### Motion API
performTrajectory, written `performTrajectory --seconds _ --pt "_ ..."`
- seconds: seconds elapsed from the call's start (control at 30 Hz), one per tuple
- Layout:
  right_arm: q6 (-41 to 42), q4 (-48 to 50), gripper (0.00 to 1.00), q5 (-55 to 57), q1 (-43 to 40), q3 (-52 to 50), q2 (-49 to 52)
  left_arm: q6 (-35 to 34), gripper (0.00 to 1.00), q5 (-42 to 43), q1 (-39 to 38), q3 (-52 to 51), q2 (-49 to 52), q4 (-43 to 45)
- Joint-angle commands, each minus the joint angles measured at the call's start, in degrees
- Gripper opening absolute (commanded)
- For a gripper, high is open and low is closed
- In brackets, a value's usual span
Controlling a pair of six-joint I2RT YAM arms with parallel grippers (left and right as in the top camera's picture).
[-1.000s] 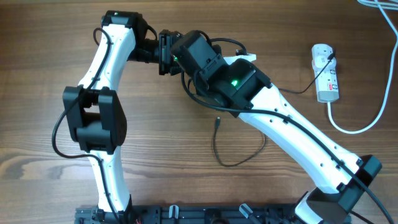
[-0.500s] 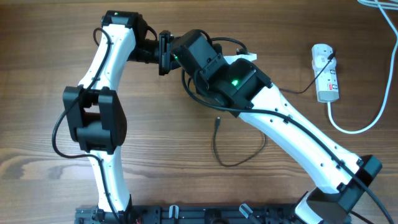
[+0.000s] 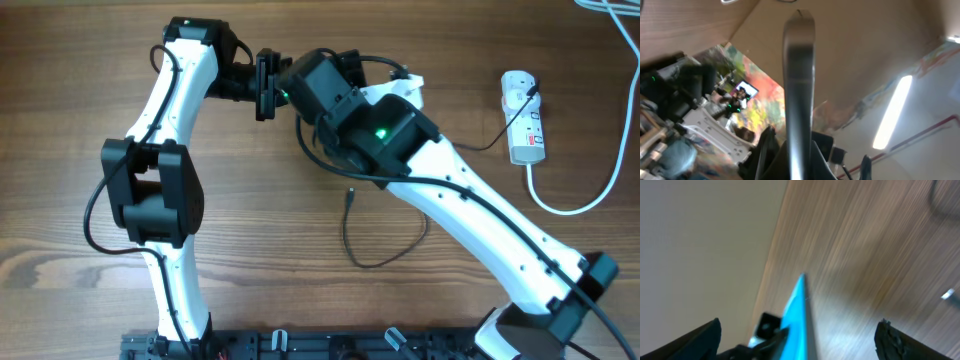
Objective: Plug charger to phone and switch on socket
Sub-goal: 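Move the right gripper down over the black USB-C cable end, then close the right gripper on the USB-C plug and lift it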
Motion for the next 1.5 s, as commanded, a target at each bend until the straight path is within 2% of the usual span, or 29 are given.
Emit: performTrajectory --seconds 0.0,0.07,0.2,0.33,0.43,0.57,0.77,0.83,0.87,1.03,1.13,1.23,1.37,1.47 --pt "-11.96 -5.33 1.00 8.85 -0.15 1.25 -5.97 0.00 0.04 0.13 0.00 0.04 -2.14 4.79" --pt "-19.45 -9.09 1.00 9.49 -0.94 1.22 -7.65 0.02 0.04 -2.69 0.00 0.04 -2.14 5.38" --pt "-41.51 -19.12 1.00 6.99 -4.63 1.20 -9.03 0.00 0.04 -12.24 0.00 0.04 -2.14 8.94" --pt "-47.74 -23.10 1.00 -6.36 -7.74 -1.29 -8.66 0.00 0.04 -19.41 0.00 0.04 -2.14 12.74" --pt "-56.63 -21.40 1.00 -18.16 -8.37 -7.23 -8.37 0.04 0.04 -25.35 0.00 0.04 -2.14 13.53" --pt "-66.95 -11.08 1.00 -30.88 -8.37 -18.14 -8.37 0.04 0.04 -36.35 0.00 0.04 -2.14 14.69" --pt "-63.89 1.90 0.99 -35.67 -8.35 -31.80 -8.37 -1.31 0.04 -48.76 0.02 0.04 -2.14 17.33" --pt "-63.14 6.36 0.90 -36.68 -8.35 -34.88 -8.33 -2.84 0.04 -54.62 0.00 0.04 -2.14 17.49" --pt "-65.00 9.35 0.89 -39.30 -8.35 -36.26 -7.87 -2.84 0.04 -57.51 0.00 0.04 -2.14 17.51" --pt "-67.98 8.22 0.89 -41.38 -8.37 -34.40 -1.44 -2.82 0.04 -65.20 0.00 0.04 -2.12 17.59" --pt "-67.89 8.26 0.83 -41.86 -8.37 -32.83 2.93 -2.80 0.04 -66.75 0.00 -0.07 -2.12 17.51" --pt "-67.89 8.72 0.81 -42.23 -8.37 -31.61 7.52 -2.80 0.04 -68.41 -0.07 -0.07 -2.12 17.46" --pt "-65.94 12.09 0.66 -42.18 -8.35 -31.54 11.87 -2.80 0.04 -70.01 -0.07 -0.07 -2.12 16.85" --pt "-62.97 12.59 0.61 -37.97 -8.35 -31.56 13.49 -2.82 0.04 -70.01 -0.07 -0.07 -2.12 16.85"
